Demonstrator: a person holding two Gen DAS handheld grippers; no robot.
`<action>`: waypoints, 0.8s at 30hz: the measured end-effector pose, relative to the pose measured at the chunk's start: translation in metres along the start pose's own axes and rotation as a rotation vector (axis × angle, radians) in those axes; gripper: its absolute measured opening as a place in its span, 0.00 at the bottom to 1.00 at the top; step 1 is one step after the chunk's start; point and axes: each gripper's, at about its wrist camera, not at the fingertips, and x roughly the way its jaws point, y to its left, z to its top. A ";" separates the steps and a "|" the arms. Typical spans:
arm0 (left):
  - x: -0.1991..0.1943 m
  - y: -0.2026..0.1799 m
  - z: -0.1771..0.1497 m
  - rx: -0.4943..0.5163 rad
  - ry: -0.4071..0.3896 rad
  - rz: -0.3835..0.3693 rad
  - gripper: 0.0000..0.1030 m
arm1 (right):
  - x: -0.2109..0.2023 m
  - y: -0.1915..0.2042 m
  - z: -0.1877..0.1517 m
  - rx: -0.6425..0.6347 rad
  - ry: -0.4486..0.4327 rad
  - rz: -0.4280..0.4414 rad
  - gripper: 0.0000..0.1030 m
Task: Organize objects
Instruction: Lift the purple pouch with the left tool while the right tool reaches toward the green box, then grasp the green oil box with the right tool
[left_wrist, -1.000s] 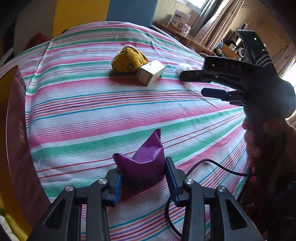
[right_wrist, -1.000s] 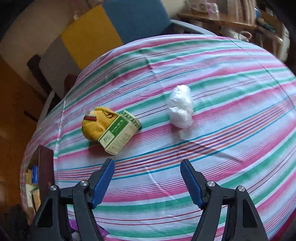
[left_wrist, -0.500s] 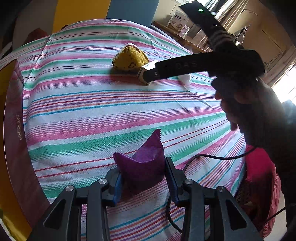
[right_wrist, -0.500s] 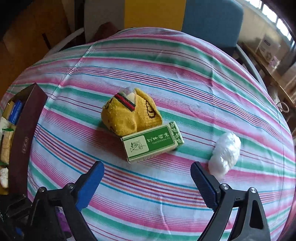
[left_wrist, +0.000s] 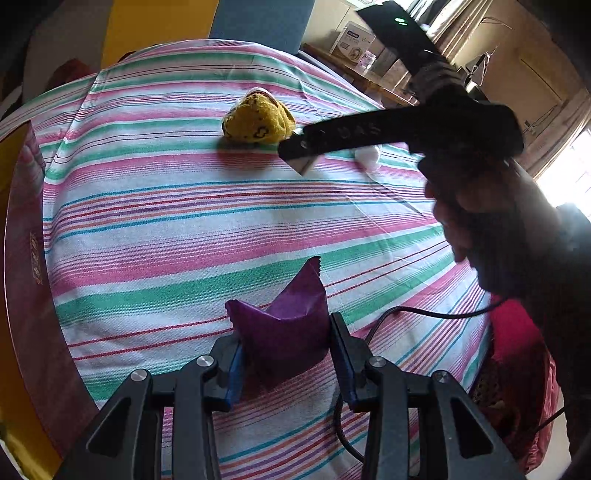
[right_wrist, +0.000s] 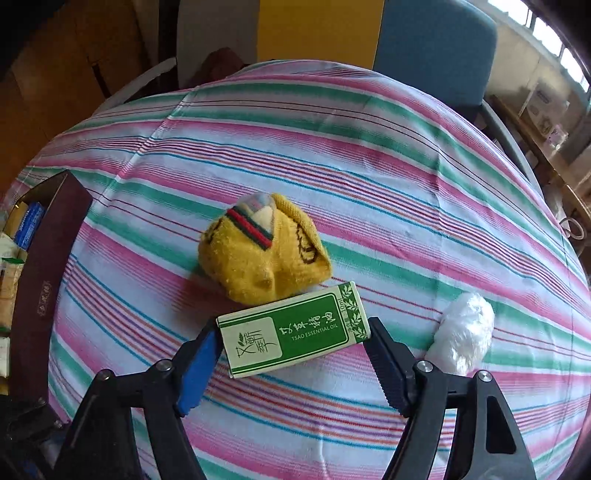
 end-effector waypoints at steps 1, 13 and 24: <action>0.000 0.000 0.000 0.001 -0.001 0.000 0.39 | -0.004 0.000 -0.007 0.012 0.003 -0.005 0.74; -0.032 -0.013 -0.002 0.048 -0.078 0.057 0.39 | -0.020 0.017 -0.072 0.083 0.045 -0.058 0.75; -0.102 -0.008 -0.016 0.064 -0.221 0.161 0.39 | -0.009 0.019 -0.065 0.083 0.047 -0.068 0.74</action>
